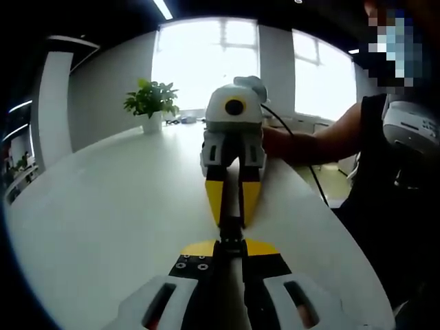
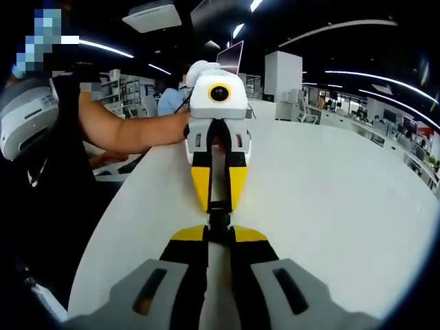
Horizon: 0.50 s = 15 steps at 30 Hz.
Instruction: Snap the two parts of the plastic buckle together until the buckle closes and remains connected.
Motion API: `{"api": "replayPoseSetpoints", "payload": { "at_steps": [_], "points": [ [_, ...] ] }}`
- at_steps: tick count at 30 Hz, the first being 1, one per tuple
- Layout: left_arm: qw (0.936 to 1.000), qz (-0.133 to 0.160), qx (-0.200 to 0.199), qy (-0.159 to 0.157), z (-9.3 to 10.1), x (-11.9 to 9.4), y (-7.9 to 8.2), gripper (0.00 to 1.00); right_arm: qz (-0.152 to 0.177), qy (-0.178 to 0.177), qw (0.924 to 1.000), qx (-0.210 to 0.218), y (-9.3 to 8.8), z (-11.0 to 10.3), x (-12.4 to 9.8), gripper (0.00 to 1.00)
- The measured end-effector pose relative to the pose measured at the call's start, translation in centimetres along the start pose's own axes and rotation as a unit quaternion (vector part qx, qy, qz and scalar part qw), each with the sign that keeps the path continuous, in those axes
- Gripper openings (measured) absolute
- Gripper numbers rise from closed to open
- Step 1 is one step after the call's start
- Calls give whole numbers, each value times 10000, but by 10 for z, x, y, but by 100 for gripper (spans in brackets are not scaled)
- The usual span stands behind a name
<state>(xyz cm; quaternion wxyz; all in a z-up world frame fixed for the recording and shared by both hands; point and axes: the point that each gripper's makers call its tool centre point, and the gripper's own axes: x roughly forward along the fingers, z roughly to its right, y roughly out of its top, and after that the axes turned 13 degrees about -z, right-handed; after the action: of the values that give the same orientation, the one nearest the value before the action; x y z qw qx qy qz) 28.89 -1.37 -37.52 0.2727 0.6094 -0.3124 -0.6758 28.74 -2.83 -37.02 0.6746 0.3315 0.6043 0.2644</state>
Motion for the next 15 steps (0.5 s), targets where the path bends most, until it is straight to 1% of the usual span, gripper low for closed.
{"api": "replayPoseSetpoints", "payload": {
  "at_steps": [10, 15],
  "points": [
    [10000, -39, 68, 38, 0, 1, 1, 9, -50, 54, 10000, -25, 0, 0, 1, 10],
    [10000, -45, 32, 52, -1, 1, 1, 9, -31, 33, 10000, -48, 1, 2, 2, 10]
  ]
}}
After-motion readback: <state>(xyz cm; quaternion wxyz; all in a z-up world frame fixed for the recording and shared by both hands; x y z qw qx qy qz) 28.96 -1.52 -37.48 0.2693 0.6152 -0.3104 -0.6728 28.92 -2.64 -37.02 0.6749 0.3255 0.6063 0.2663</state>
